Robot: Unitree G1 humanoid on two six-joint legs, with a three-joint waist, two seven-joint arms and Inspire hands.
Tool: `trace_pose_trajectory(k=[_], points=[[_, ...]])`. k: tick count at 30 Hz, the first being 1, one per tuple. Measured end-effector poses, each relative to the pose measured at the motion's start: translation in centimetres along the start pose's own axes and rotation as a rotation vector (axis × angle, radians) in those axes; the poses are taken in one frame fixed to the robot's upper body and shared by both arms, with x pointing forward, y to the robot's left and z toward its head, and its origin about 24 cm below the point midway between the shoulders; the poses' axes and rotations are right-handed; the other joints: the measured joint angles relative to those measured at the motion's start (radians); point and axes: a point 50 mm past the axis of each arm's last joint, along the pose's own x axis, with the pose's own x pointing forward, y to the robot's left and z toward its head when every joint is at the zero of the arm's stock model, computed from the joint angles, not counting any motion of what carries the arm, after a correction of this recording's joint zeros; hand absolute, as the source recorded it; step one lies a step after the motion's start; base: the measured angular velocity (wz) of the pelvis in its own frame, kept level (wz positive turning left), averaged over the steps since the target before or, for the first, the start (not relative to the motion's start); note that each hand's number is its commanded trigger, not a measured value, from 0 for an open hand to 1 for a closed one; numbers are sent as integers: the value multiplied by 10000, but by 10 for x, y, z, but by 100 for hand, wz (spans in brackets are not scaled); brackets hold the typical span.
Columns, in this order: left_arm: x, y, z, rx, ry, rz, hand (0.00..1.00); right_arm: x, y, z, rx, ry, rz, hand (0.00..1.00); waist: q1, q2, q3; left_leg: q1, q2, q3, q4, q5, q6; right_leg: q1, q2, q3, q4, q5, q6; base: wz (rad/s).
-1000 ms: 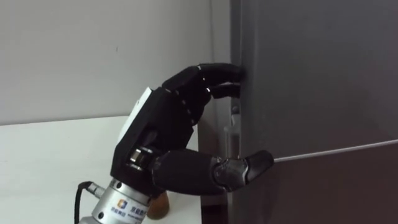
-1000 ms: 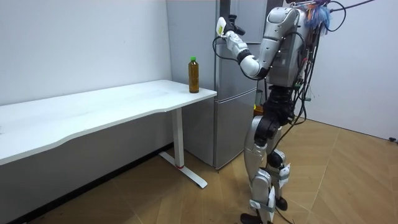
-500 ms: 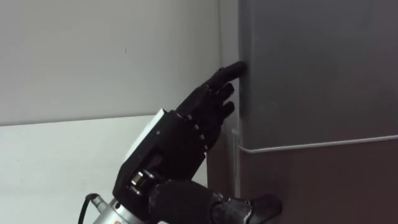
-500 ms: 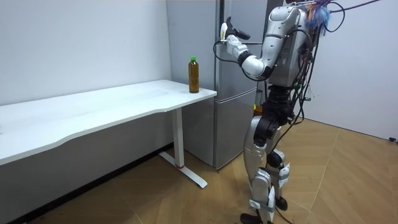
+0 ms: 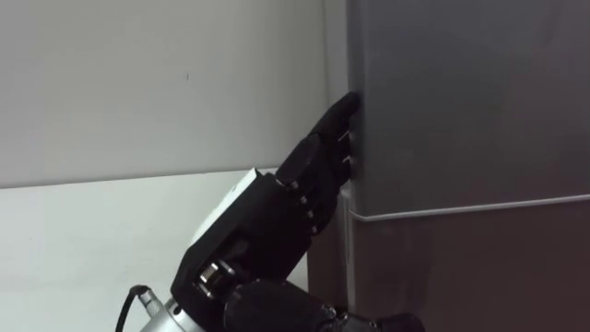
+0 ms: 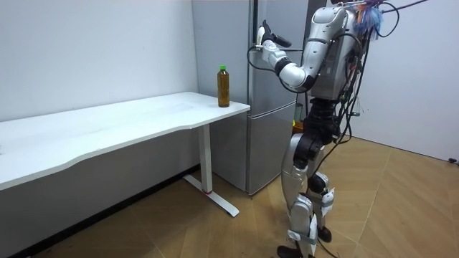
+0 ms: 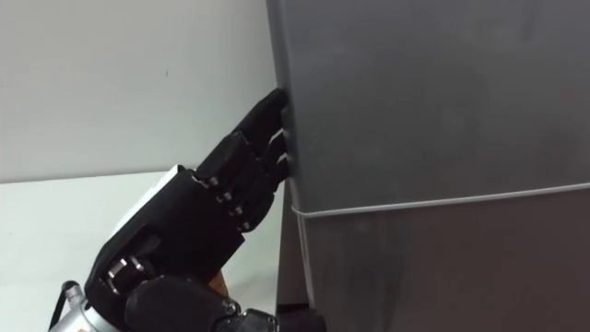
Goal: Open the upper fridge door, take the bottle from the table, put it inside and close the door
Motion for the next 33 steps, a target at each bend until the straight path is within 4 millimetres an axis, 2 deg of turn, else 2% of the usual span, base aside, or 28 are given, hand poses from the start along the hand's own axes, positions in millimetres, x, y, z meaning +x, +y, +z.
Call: trace_pose_trajectory(k=[15,23,28,33], points=[[-2,1,0,160,194,-196,0,-1,-4,-2,274,-19,-104,0,2,35,-3,101,7,15,-56,18,31,36,-42,9,70,-2,3,0],[-3,0,-1,-401,130,-531,0,-2,-7,-3,605,113,-58,0,74,69,-3,30,3,66,-48,17,38,-49,-59,33,87,-3,8,0],[-6,-1,-1,-1116,-17,-691,0,-3,-12,-4,577,182,-141,0,157,221,-2,59,1,69,-49,16,41,-45,-67,154,84,-2,9,0],[-9,1,0,-1567,-26,-846,0,-3,-14,-4,644,273,-147,0,160,239,15,96,-1,67,-76,16,41,-48,-54,137,73,-6,14,0]])
